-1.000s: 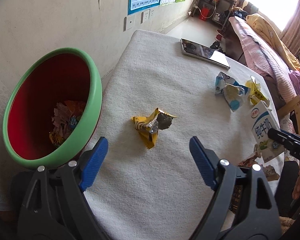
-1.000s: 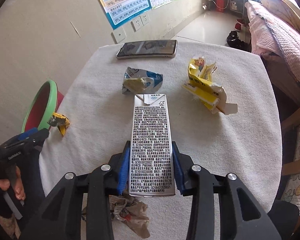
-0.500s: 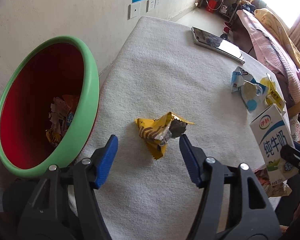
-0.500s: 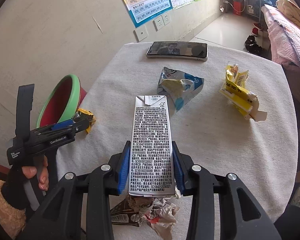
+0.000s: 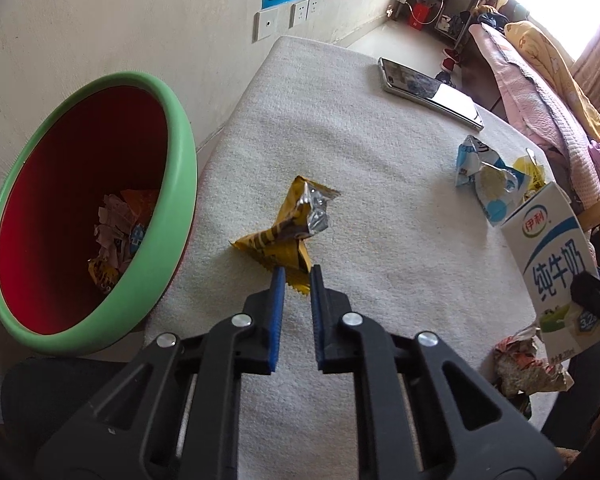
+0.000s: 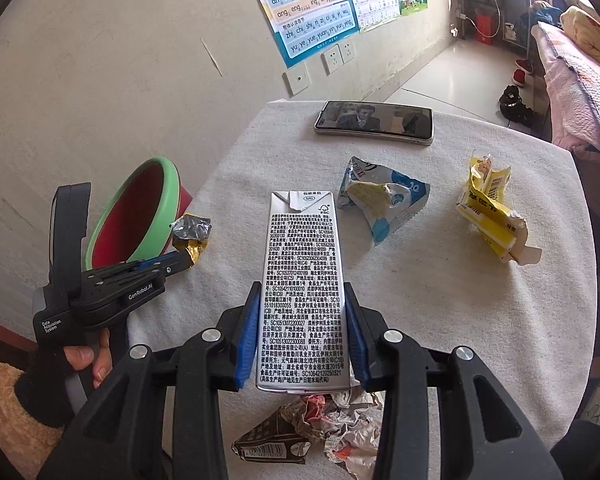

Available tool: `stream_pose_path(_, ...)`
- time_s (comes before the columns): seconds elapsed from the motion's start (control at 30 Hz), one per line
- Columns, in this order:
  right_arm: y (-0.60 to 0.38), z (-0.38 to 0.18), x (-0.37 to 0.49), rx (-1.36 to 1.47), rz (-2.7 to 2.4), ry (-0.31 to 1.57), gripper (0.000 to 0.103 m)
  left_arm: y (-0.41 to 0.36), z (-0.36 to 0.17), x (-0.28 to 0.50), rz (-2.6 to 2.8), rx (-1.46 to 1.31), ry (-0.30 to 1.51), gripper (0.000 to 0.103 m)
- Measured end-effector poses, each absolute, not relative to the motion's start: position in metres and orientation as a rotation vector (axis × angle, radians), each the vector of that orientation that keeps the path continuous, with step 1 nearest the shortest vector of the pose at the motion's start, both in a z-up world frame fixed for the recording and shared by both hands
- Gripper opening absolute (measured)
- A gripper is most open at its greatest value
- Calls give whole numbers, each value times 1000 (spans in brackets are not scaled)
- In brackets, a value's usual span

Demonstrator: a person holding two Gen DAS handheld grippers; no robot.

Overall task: Collect trash
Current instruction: 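Grasp the silver-yellow wrapper with the left tool while the right tool holds the carton, then carry the silver-yellow wrapper and milk carton over the bin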

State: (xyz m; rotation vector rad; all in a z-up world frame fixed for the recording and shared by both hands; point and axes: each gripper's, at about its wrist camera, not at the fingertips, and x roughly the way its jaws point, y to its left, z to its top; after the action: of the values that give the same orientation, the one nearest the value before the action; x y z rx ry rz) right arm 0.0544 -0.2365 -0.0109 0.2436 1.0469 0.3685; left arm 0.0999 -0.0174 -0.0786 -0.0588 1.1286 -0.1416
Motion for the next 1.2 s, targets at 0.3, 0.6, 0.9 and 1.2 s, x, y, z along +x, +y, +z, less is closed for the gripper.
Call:
stream_pose_path(0.3,-231,-11,54,242,387,1049,37,-9,-69,95,-147,-102,1116,9)
stream_pose_path(0.6,-227,-16,56,242,395,1067,37,-6,-53,117,-113,-71,1016,61)
stream_pose_path(0.9,-220,-21,56,241,408,1082,37,-18,-91,151,-122,19,1151,40)
stream_pose_path(1.2,-217,-24,59,246,419,1084,37,0,-69,125,-115,-66,1110,31)
